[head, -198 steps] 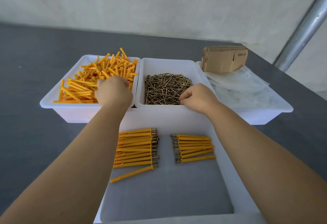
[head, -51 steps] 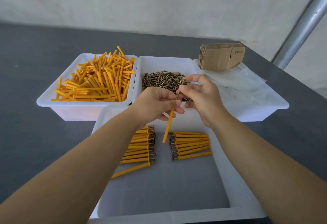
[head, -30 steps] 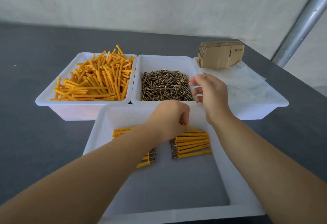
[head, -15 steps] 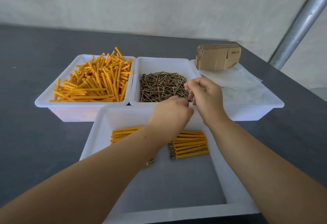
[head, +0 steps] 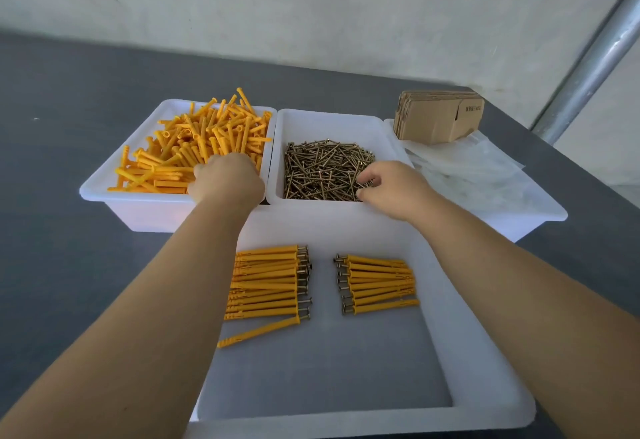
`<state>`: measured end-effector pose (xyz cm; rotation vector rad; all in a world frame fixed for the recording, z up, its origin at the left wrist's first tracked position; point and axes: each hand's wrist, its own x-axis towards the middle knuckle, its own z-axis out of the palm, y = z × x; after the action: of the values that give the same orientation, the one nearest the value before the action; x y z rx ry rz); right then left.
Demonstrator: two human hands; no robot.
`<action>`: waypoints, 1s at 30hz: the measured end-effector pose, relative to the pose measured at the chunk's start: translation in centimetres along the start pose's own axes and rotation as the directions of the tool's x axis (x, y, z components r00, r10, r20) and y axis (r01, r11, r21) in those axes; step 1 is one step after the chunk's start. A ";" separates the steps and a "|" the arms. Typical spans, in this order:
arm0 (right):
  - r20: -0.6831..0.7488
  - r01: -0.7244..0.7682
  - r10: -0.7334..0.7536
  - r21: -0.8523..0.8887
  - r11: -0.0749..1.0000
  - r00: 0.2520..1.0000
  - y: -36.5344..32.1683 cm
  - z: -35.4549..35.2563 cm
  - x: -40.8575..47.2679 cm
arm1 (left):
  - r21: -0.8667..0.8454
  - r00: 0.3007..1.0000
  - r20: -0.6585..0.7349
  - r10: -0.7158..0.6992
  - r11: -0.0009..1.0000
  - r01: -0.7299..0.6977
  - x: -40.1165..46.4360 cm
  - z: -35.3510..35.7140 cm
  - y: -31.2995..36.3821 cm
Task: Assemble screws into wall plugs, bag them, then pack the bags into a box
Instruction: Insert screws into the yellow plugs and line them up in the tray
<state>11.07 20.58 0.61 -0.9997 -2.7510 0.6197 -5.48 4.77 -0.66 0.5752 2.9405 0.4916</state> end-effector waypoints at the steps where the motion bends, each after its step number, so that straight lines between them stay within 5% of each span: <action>1: 0.098 -0.014 0.018 -0.042 0.999 0.995 -0.6 -0.2 0.6 | 0.002 1.000 0.023 0.001 1.000 -0.001 0.2 0.1 0.0; 4: 0.378 -0.029 0.123 -0.246 0.969 0.918 -2.3 -0.2 2.2 | 0.017 0.997 0.079 0.010 1.000 -0.011 0.4 0.2 -0.2; 7: 0.458 0.047 0.177 -0.437 0.898 0.871 -2.8 -0.1 3.5 | -0.031 0.999 0.046 0.000 1.000 0.002 0.3 0.3 -0.2; 14: 0.453 0.091 0.227 -0.579 0.810 0.862 -2.7 1.0 4.9 | -0.381 0.902 -0.427 0.055 0.894 -0.235 0.3 0.3 -1.1; 20: 0.374 0.033 0.207 -0.544 0.839 0.904 -3.0 1.6 4.4 | -0.699 0.908 -0.395 0.137 0.596 -0.394 -1.0 -0.3 -0.1; 24: 0.279 -0.211 0.271 -0.226 0.951 0.921 -2.9 1.2 3.8 | -0.708 0.878 -0.377 0.295 0.520 -0.478 -2.2 -0.3 0.6; 27: 0.173 -0.147 0.162 -0.097 0.984 0.971 -1.7 1.1 4.2 | -0.754 0.873 -0.363 0.325 0.448 -0.481 -3.1 -0.2 1.1; 30: 0.004 -0.159 0.168 0.333 0.929 0.986 -0.6 0.9 3.2 | -0.827 0.874 -0.309 0.375 0.347 -0.442 -4.1 -0.4 1.6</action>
<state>8.01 21.90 0.03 -1.1474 -2.4412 1.0485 -1.24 4.54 0.41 1.0944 2.0016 1.9548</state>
